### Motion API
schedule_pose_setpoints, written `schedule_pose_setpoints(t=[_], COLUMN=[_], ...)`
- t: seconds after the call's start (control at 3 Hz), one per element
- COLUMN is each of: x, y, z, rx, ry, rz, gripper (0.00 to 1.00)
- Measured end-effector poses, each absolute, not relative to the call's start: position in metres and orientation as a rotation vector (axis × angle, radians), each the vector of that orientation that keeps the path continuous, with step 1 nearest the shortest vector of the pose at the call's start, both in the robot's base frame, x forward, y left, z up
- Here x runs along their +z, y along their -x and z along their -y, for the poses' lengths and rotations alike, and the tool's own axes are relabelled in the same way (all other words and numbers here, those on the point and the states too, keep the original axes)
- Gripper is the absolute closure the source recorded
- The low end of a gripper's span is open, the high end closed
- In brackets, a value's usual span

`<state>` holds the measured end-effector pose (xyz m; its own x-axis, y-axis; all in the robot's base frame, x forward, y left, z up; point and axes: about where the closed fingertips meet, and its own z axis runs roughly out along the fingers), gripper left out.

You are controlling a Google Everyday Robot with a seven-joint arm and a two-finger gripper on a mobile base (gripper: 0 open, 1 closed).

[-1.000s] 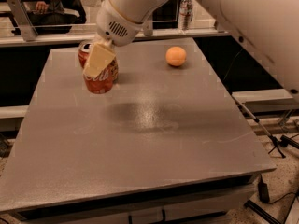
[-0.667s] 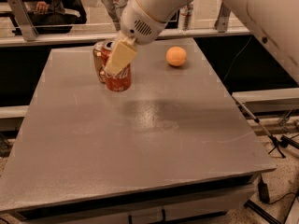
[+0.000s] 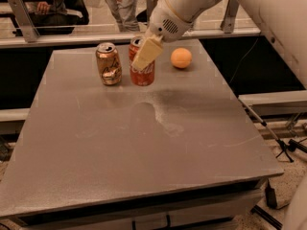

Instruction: Move coke can near orange

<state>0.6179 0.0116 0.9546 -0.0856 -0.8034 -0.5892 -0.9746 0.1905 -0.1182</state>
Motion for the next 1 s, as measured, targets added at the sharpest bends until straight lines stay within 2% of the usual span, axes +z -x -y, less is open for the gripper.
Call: schedule_pose_setpoints(t=[1.0], x=[0.934], y=[-0.690], z=[0.013], rx=[0.354], ry=[1.613], rz=[-1.983], gripper=[1.00])
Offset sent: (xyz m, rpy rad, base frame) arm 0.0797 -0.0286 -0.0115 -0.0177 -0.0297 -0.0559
